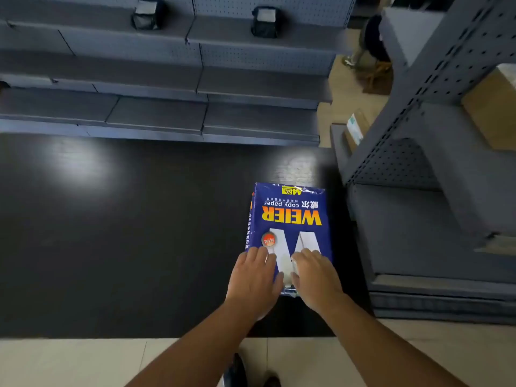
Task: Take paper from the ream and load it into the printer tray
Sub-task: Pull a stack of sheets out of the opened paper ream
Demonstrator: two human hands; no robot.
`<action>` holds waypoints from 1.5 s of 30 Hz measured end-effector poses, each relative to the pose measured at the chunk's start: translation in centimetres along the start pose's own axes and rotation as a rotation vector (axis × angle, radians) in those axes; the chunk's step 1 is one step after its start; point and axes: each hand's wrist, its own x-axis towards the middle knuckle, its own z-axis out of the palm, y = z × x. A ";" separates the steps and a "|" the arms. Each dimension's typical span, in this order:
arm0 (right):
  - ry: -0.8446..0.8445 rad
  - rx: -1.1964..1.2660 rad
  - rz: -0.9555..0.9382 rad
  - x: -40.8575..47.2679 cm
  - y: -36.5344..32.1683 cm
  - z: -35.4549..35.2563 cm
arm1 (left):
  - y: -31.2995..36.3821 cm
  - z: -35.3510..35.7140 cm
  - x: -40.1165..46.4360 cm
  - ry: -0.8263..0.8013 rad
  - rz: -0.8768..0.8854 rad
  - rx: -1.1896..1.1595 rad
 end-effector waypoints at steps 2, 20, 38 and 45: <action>-0.012 0.043 0.027 0.8 0.3 1.2 | 0.1 1.2 0.7 -0.010 -0.002 -0.027; 0.153 0.290 0.277 3.0 0.8 5.3 | -0.6 6.2 0.0 -0.085 0.036 0.014; 0.063 0.118 -0.314 -9.0 2.8 8.6 | 0.2 6.6 -0.5 -0.061 0.019 0.062; 0.050 0.317 -0.199 -10.9 3.5 9.7 | 1.8 8.0 -2.4 -0.042 -0.053 0.038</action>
